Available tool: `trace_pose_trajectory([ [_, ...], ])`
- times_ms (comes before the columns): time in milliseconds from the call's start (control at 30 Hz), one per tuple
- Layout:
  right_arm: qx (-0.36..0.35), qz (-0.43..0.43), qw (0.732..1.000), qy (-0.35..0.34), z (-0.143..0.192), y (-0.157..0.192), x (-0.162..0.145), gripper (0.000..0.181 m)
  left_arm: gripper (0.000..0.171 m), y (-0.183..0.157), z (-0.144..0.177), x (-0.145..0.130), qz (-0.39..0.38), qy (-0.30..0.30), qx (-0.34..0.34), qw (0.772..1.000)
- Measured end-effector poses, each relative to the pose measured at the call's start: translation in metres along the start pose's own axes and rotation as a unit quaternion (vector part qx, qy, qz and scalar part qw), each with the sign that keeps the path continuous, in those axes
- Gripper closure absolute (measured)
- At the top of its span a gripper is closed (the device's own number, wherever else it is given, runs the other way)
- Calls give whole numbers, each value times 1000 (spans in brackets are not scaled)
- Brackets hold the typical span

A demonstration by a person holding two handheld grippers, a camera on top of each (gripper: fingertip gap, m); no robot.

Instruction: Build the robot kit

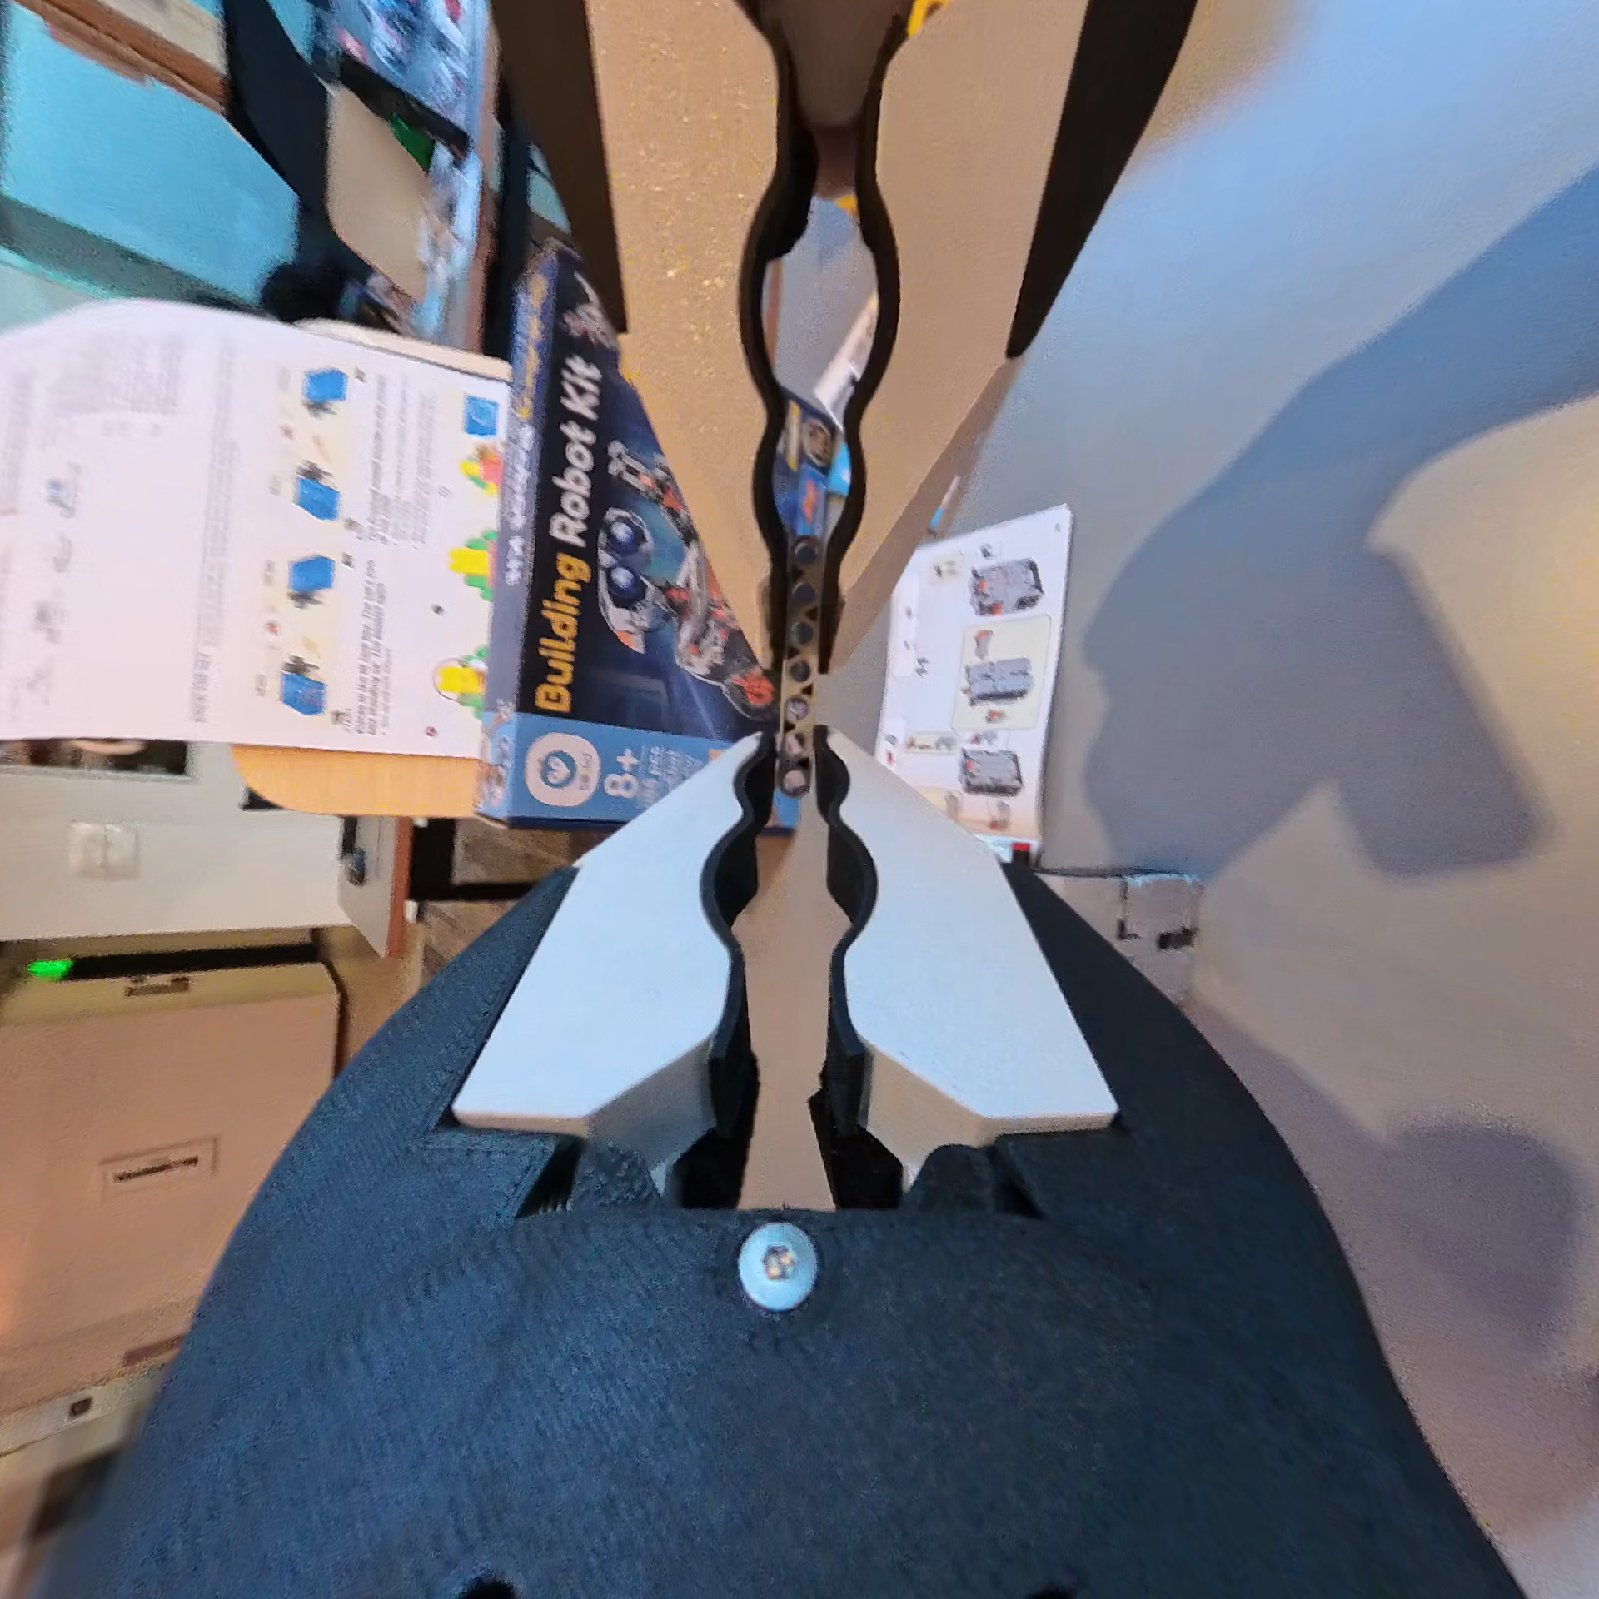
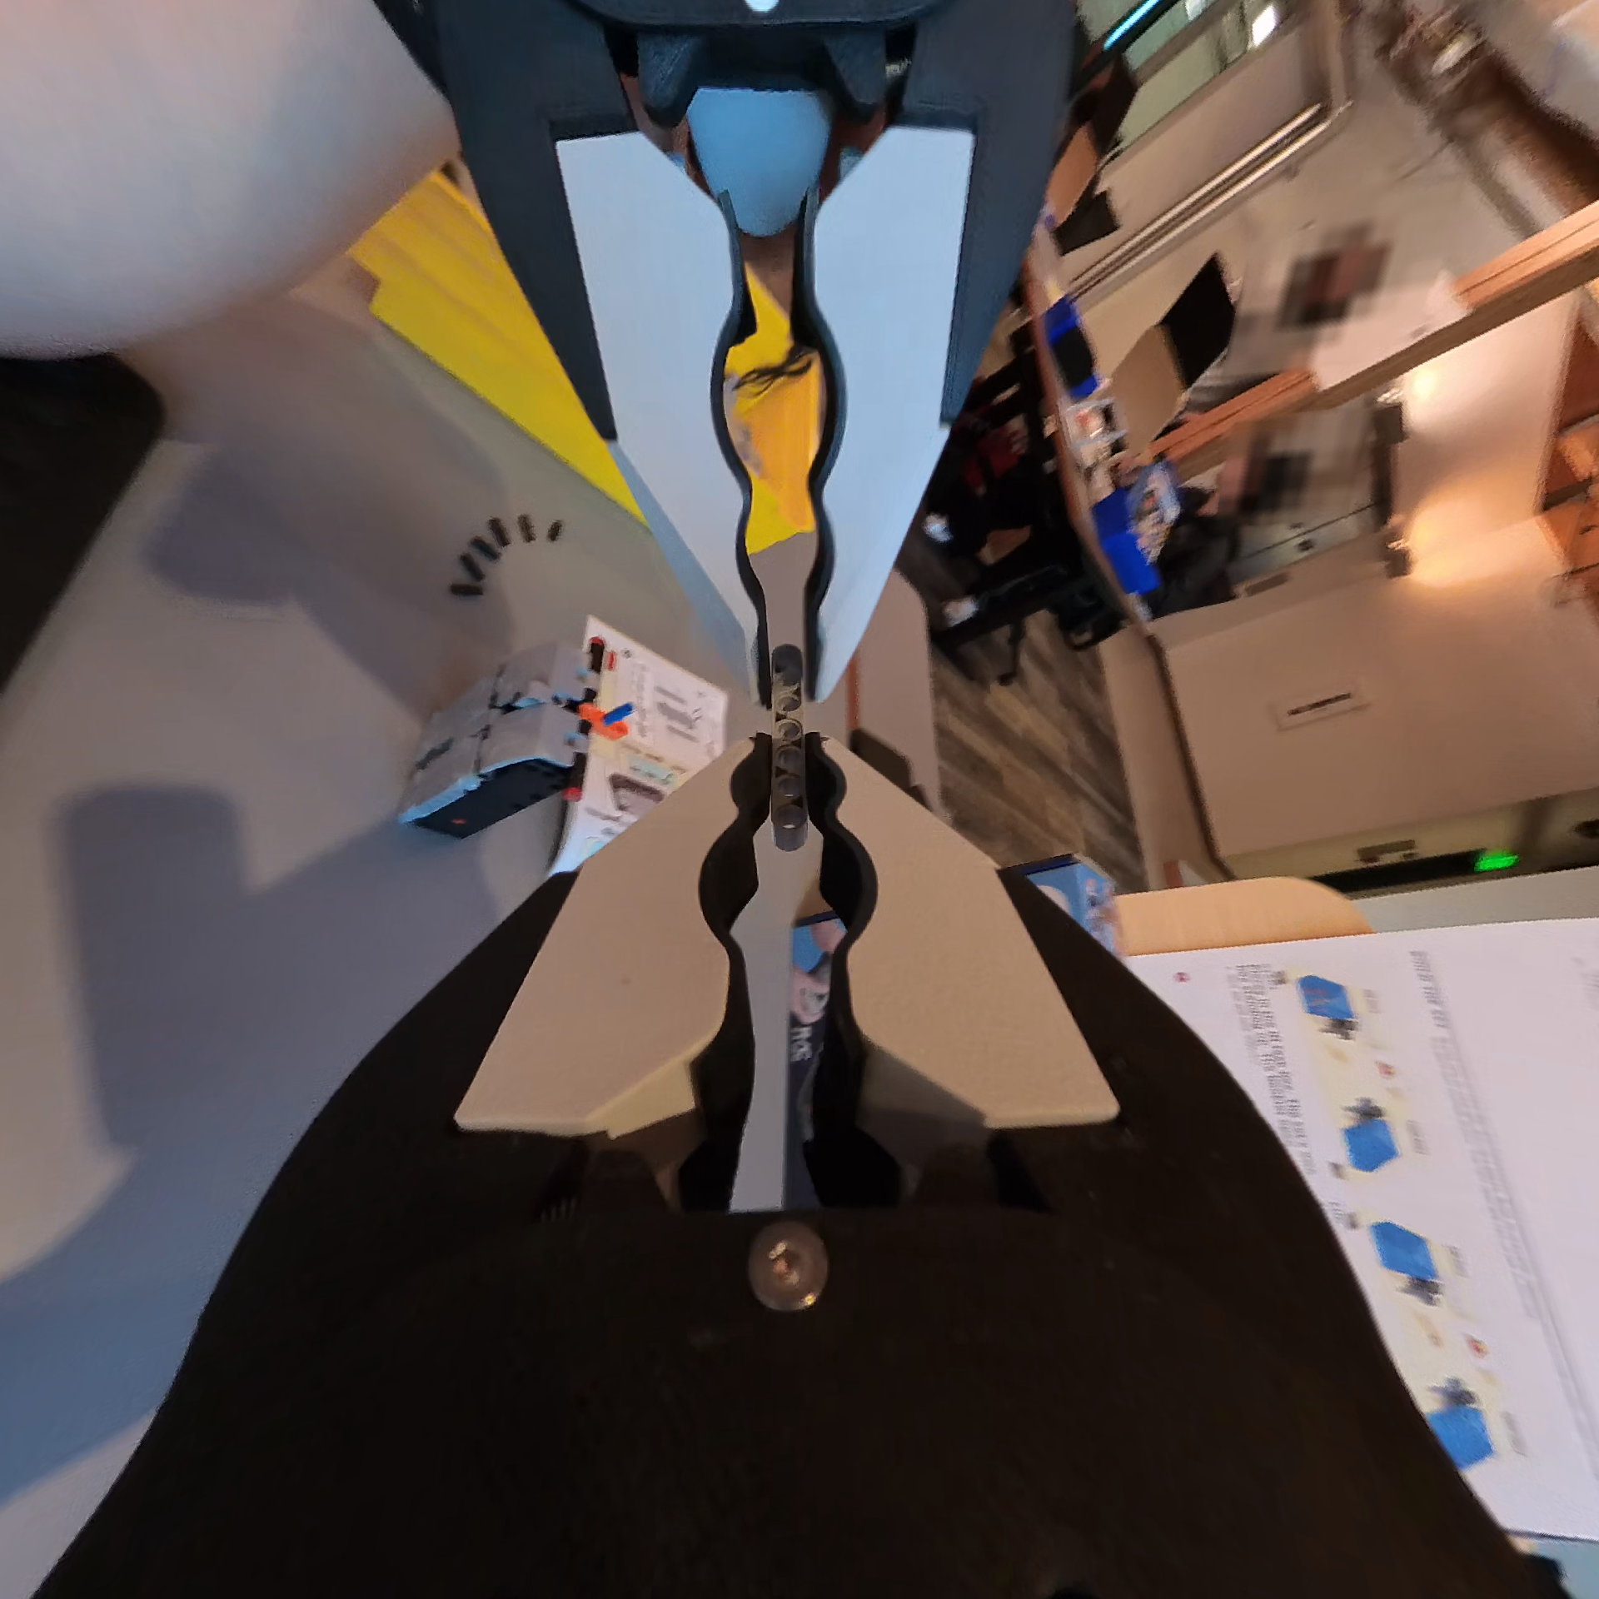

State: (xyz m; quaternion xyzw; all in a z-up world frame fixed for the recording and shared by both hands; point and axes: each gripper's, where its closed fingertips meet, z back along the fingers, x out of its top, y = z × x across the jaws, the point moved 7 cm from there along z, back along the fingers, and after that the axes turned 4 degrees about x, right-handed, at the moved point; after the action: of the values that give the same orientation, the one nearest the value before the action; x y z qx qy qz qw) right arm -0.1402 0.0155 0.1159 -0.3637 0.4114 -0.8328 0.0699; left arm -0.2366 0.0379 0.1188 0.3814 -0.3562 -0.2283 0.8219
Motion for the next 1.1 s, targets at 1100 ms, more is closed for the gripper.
trace_pose_trajectory([
  [1100,-105,28,990,-86,51,-12,25,174,148,24,43,-10,139,-215,13,966],
])
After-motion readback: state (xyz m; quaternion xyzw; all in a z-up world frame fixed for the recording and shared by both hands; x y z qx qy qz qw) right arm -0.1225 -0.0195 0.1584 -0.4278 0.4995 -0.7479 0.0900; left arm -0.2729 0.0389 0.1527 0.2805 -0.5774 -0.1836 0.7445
